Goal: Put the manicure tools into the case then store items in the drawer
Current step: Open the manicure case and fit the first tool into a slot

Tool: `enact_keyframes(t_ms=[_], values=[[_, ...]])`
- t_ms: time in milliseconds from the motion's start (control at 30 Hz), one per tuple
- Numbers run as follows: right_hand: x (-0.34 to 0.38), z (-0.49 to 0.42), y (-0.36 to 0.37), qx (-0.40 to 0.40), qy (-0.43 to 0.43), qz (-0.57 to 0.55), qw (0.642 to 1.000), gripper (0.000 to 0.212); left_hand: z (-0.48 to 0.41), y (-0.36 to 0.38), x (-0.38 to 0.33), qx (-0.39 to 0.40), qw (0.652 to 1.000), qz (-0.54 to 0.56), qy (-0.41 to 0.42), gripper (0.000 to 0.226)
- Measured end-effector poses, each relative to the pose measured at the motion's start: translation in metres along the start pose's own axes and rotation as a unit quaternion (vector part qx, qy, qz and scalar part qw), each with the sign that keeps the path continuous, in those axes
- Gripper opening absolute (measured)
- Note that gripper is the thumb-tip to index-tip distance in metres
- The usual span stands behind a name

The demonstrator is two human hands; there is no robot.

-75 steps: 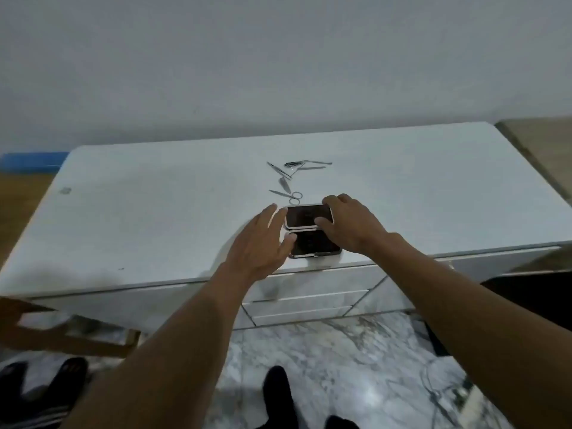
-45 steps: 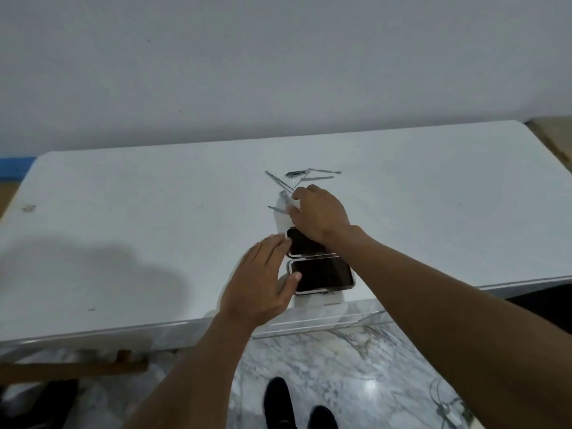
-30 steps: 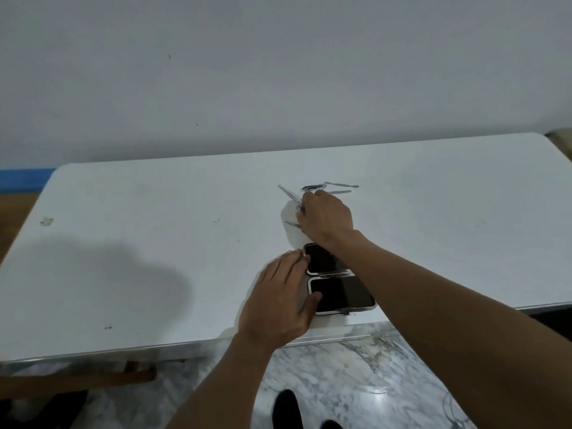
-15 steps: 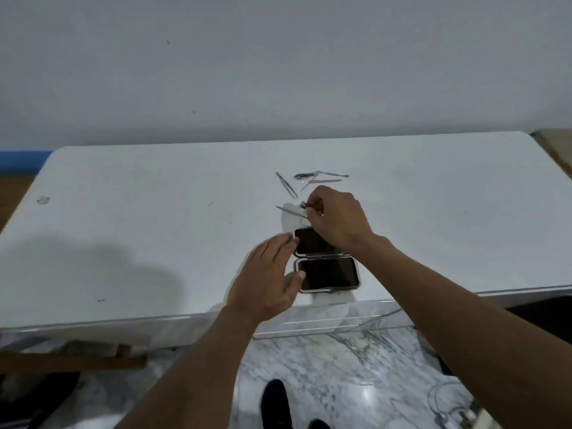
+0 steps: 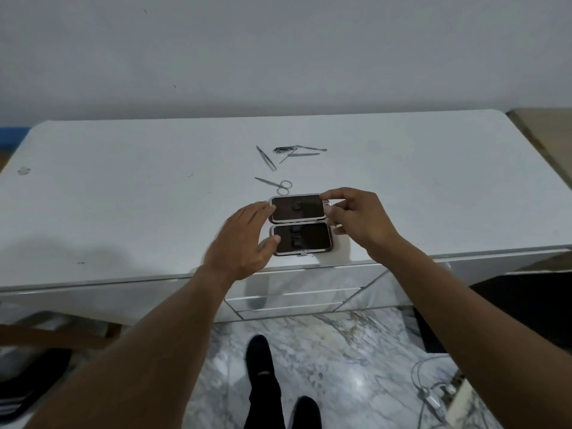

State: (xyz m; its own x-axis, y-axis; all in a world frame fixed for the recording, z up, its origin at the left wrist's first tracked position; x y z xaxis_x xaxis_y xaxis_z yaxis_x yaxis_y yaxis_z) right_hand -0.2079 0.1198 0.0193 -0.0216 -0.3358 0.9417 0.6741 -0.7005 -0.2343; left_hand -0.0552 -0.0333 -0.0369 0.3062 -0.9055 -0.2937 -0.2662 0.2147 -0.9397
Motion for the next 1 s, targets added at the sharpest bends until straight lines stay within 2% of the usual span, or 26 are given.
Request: enact_keyframes(t_ms=[67,167,267,333,433,533,667,733,1000], values=[[-0.002,0.000,-0.001,-0.009,0.024,-0.008,1.000,0.013,0.000,0.001,0.000,-0.001,1.000,-0.001,0.000,0.059],[-0.009,0.002,0.004,0.007,0.052,-0.050,0.997,0.017,0.000,0.002,0.001,0.001,1.000,0.000,0.002,0.060],[-0.015,0.007,0.010,0.029,0.039,-0.059,0.997,0.015,0.000,0.001,-0.001,-0.002,1.000,-0.004,0.005,0.060],[-0.019,0.009,0.011,0.030,0.022,-0.012,0.999,0.010,-0.001,0.001,-0.001,0.001,1.000,-0.005,0.005,0.060],[-0.019,0.009,0.014,0.033,-0.014,0.119,0.992,0.013,0.000,0.002,0.001,0.000,1.000,-0.005,0.004,0.061],[-0.012,0.012,0.013,0.050,-0.078,0.260,0.961,0.015,0.000,0.002,0.001,-0.003,1.000,0.000,0.005,0.061],[-0.009,0.013,0.012,0.096,-0.156,0.381,0.906,0.017,0.000,0.001,0.001,-0.003,1.000,0.010,0.002,0.061],[-0.010,0.013,0.011,0.101,-0.170,0.404,0.893,0.019,0.000,0.001,0.002,-0.002,1.000,0.016,0.001,0.061],[-0.007,0.012,0.016,0.096,-0.177,0.392,0.898,0.016,0.000,0.003,0.007,-0.006,1.000,0.011,0.000,0.062]])
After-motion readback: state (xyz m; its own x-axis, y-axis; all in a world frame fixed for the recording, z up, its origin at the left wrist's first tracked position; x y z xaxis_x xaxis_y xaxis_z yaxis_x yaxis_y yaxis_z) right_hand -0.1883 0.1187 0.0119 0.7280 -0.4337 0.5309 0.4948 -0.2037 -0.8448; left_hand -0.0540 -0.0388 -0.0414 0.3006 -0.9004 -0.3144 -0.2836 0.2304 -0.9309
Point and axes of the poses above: each hand's wrist, its own z-axis away from the middle knuckle, its own y-axis out of the palm, x = y × z, the point moved 5 cm from there along -z, towards the middle knuckle, and after that the axes turned 9 degrees about -z, right-handed, at the moved point
